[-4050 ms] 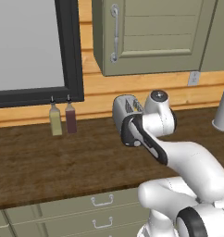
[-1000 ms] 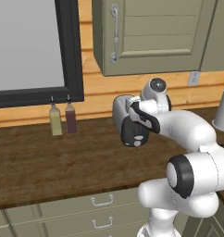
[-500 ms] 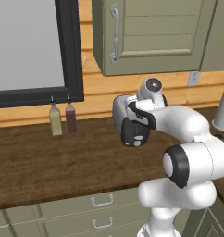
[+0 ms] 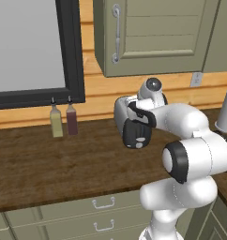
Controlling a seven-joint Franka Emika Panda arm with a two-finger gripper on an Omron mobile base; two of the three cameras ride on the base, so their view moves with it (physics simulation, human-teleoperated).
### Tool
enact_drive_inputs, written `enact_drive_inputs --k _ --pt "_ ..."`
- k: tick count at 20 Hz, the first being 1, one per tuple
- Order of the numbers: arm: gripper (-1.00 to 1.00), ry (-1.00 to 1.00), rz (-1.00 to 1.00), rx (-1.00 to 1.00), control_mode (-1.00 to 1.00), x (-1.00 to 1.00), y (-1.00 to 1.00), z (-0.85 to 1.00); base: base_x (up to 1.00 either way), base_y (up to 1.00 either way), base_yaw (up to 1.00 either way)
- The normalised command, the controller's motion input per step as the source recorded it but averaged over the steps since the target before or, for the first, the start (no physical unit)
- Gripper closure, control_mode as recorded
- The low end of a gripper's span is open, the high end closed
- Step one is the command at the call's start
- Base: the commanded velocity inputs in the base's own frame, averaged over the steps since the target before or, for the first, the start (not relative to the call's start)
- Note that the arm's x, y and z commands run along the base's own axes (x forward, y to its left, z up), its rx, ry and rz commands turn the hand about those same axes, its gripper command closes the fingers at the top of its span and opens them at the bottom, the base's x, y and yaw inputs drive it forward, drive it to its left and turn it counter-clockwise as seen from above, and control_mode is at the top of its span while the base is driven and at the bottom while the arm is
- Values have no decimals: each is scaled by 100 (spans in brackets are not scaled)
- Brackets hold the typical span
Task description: Start the toaster. Once the lever pops up, take the bread to the plate on the dining counter.
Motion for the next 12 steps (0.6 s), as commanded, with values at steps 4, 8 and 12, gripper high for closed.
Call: enact_drive_inputs --k 4,8,12 --pt "-100 0 0 0 -100 0 0 0 0 0 0" --pt "-100 0 0 0 -100 0 0 0 0 0 0" --pt "-100 0 0 0 -100 0 0 0 0 0 0"
